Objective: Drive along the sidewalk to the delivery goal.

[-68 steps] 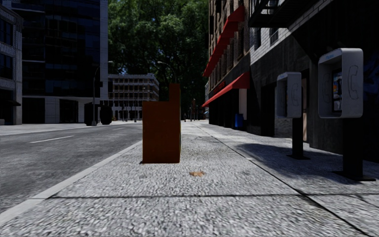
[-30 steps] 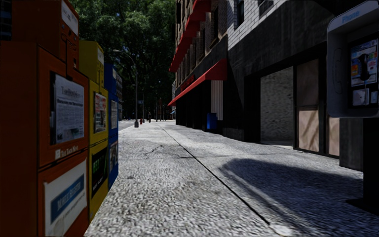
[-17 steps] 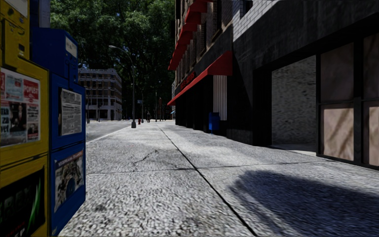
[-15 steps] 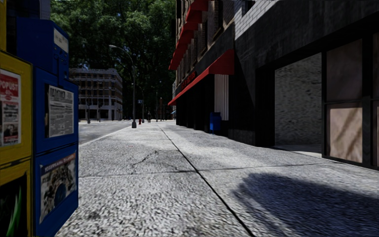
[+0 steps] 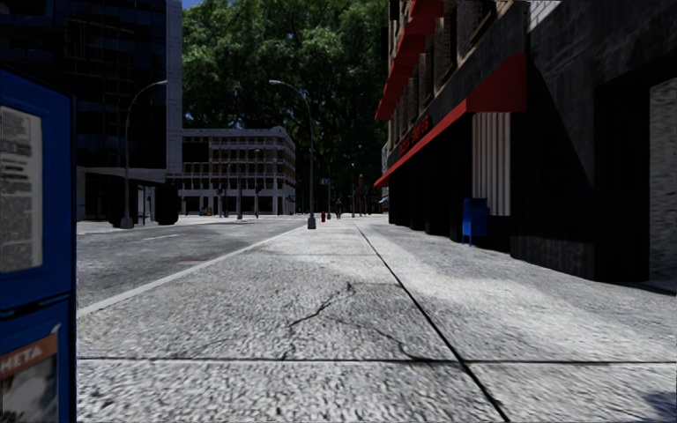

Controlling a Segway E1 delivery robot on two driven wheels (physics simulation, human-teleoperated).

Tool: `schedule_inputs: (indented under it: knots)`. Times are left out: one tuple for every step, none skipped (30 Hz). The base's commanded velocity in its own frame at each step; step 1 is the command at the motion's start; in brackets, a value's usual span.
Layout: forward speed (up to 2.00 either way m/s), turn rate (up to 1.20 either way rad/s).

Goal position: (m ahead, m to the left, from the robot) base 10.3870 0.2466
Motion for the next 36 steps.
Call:
schedule_inputs:
  knots:
    - [2.00, 0.00]
    - [2.00, 0.00]
    - [2.00, 0.00]
    - [2.00, 0.00]
    - [2.00, 0.00]
    - [2.00, 0.00]
    - [2.00, 0.00]
    - [2.00, 0.00]
    - [2.00, 0.00]
    - [2.00, 0.00]
    - [2.00, 0.00]
    - [2.00, 0.00]
    - [2.00, 0.00]
    - [2.00, 0.00]
    - [2.00, 0.00]
    - [2.00, 0.00]
    - [2.00, 0.00]
    - [2.00, 0.00]
    - [2.00, 0.00]
    - [2.00, 0.00]
    - [2.00, 0.00]
    - [2.00, 0.00]
    - [2.00, 0.00]
    - [2.00, 0.00]
    - [2.00, 0.00]
    - [2.00, 0.00]
    - [2.00, 0.00]
    - [2.00, 0.00]
    - [2.00, 0.00]
    - [2.00, 0.00]
    - [2.00, 0.00]
    - [2.00, 0.00]
    - [2.00, 0.00]
    - [2.00, 0.00]
    - [2.00, 0.00]
    - [2.00, 0.00]
